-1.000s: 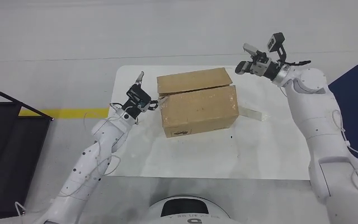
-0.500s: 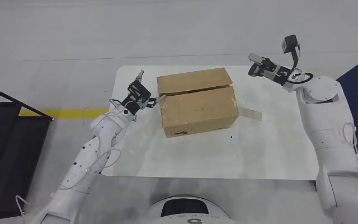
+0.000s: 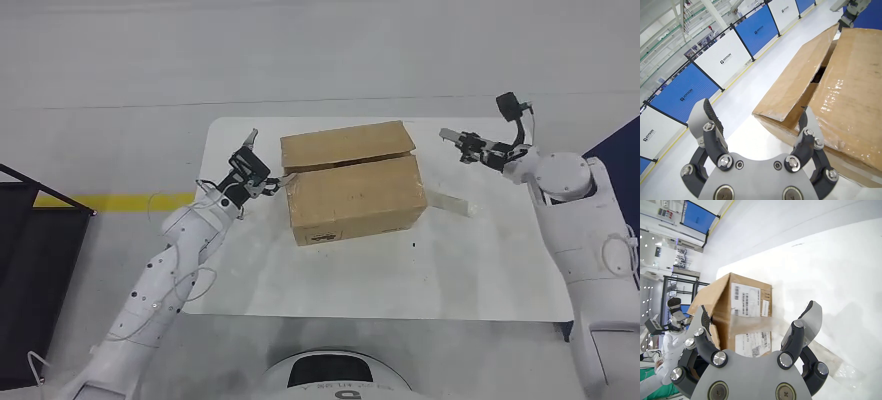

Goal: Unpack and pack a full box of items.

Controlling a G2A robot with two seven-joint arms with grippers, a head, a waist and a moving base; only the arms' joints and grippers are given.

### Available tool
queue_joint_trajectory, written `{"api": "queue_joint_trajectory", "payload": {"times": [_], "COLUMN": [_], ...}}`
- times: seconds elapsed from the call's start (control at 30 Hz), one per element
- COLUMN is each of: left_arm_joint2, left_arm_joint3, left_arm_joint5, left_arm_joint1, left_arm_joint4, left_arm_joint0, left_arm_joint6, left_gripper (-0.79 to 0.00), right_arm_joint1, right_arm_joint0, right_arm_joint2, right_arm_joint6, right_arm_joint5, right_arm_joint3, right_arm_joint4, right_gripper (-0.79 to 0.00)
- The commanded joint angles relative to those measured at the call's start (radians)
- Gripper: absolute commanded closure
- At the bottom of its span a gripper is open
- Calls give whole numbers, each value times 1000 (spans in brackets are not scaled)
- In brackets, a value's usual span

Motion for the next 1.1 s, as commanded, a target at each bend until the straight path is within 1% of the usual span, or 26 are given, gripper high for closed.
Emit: {"api": "queue_joint_trajectory", "payload": {"times": [0.0,0.1,0.2,0.3,0.37,0.47,0.53,0.6,0.77,0.97,1.07], "left_arm_joint2": [-9,-28,-45,-57,-65,-76,-88,-97,-125,-134,-134], "left_arm_joint3": [-14,-33,-43,-49,-53,-60,-70,-87,-124,-124,-124], "left_arm_joint5": [1,0,-1,2,6,11,21,30,32,31,33], "left_arm_joint1": [1,5,7,9,9,11,12,14,18,20,19], "left_arm_joint4": [-5,-9,-14,-21,-24,-32,-31,-25,-29,-27,-24], "left_arm_joint0": [9,25,37,47,54,67,77,94,134,152,155], "left_arm_joint6": [4,8,10,11,14,19,22,33,50,50,51], "left_gripper": [-785,-785,-785,-785,-785,-785,-785,-785,-785,-785,-785], "right_arm_joint1": [6,13,14,13,13,14,14,13,11,10,10], "right_arm_joint0": [-21,-46,-69,-88,-100,-119,-131,-144,-171,-202,-222], "right_arm_joint2": [-13,-36,-67,-74,-76,-82,-90,-102,-117,-133,-115], "right_arm_joint6": [29,94,134,134,137,149,166,173,165,127,30], "right_arm_joint5": [25,53,59,58,53,43,34,34,33,33,70], "right_arm_joint3": [-29,-76,-130,-168,-192,-228,-254,-287,-352,-413,-416], "right_arm_joint4": [-93,-181,-232,-228,-225,-223,-216,-219,-217,-261,-300], "right_gripper": [-785,-785,-785,-782,-751,-757,-785,-785,-785,-785,-785]}}
